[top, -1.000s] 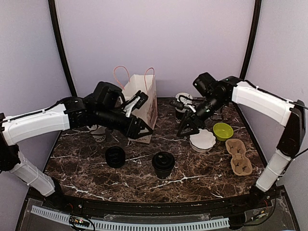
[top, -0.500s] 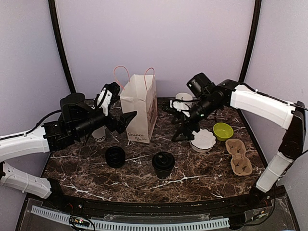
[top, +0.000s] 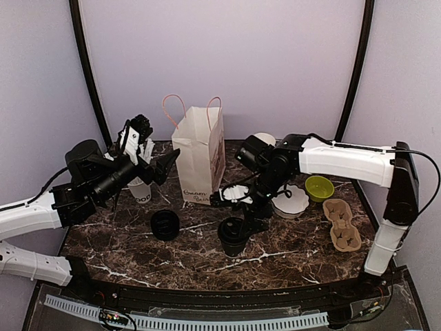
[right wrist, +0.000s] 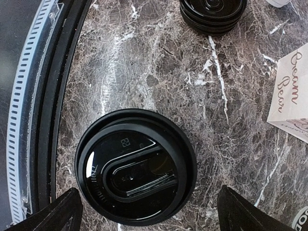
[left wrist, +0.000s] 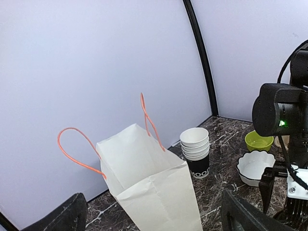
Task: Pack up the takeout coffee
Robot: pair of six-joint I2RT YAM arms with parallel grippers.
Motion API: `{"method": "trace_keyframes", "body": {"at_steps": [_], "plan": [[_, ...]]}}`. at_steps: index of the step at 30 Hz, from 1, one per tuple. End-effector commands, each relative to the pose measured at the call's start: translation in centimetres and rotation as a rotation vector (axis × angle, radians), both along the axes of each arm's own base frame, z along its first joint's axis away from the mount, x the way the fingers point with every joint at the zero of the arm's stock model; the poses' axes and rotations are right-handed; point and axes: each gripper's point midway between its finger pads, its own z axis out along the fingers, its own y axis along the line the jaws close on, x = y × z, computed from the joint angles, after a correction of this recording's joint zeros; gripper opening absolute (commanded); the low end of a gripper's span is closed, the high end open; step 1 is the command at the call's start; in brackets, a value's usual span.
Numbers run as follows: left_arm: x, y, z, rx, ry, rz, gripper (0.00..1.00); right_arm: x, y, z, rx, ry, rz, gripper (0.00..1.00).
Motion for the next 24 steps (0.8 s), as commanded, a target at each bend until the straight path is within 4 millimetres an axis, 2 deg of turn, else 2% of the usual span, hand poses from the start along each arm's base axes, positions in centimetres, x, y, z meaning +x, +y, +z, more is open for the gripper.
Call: {"method": "trace_keyframes", "body": {"at_steps": [1,6,12,20,24], "plan": [[-0.1,1.0,1.5,-0.021,-0.057,0.034,0.99,-0.6,0.8,0.0,-0.005,-0.023,0.034,0.98],[0.1,1.2,1.4,-0.015,-0.066,0.053,0.99,-1.3,1.0,-0.8,-0.033,-0.045,0.056,0.93],[0.3,1.3,1.2,-0.006,-0.063,0.064,0.99,-1.7,1.4,-0.9,-0.041,-0.057,0.059,0.82],[0.5,1.2,0.9,0.005,-0.059,0.073,0.99,-1.4,1.4,-1.7,-0.065,-0.066,0.028,0.81],[0.6,1.2,0.8,0.008,-0.057,0.073,0.99,-1.1,1.4,-1.3,-0.066,-0.079,0.010,0.75]]}}
